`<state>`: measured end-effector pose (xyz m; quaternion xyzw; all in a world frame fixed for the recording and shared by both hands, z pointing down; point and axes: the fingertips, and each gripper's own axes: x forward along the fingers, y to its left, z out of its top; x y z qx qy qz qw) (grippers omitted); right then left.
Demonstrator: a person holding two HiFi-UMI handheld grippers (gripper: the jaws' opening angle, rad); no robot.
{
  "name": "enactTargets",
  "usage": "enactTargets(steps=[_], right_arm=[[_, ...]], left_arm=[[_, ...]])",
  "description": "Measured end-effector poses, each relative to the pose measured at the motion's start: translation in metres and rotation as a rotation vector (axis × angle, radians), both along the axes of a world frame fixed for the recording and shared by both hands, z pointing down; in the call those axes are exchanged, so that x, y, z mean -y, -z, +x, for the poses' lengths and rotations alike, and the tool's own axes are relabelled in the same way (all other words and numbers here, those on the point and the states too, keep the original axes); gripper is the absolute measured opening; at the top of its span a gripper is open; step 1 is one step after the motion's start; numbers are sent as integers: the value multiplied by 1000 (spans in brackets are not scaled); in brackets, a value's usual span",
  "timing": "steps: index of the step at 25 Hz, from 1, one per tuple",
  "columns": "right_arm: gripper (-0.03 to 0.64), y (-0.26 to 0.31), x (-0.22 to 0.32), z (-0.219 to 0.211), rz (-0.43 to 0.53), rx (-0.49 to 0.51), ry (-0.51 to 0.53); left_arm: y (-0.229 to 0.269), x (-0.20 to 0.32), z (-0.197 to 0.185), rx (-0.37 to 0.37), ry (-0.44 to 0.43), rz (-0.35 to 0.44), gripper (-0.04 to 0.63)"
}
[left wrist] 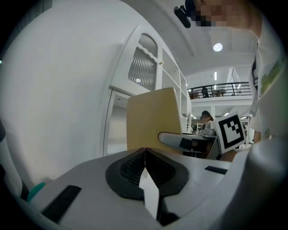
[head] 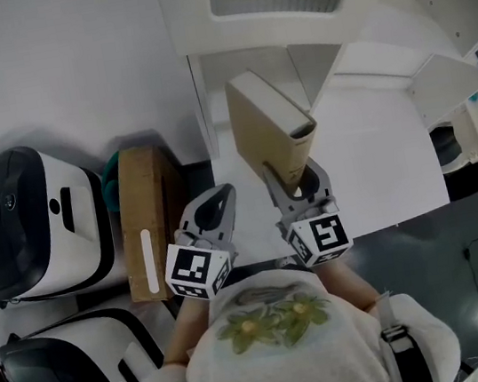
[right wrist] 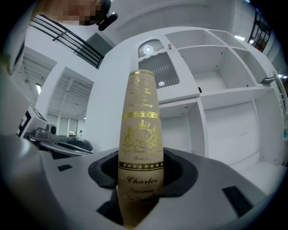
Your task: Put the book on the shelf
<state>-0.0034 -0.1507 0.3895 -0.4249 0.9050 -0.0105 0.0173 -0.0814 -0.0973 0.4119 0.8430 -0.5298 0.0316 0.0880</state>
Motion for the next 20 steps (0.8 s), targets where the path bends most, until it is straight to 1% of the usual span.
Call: enactTargets(steps=[9, 20], right_arm=[[222, -1, 10, -17, 13, 8, -89], [222, -5, 27, -31, 38, 22, -177]], left_arm=[[-4, 9, -21, 6, -76, -4, 29], [-11, 20, -36, 7, -150, -17, 29]])
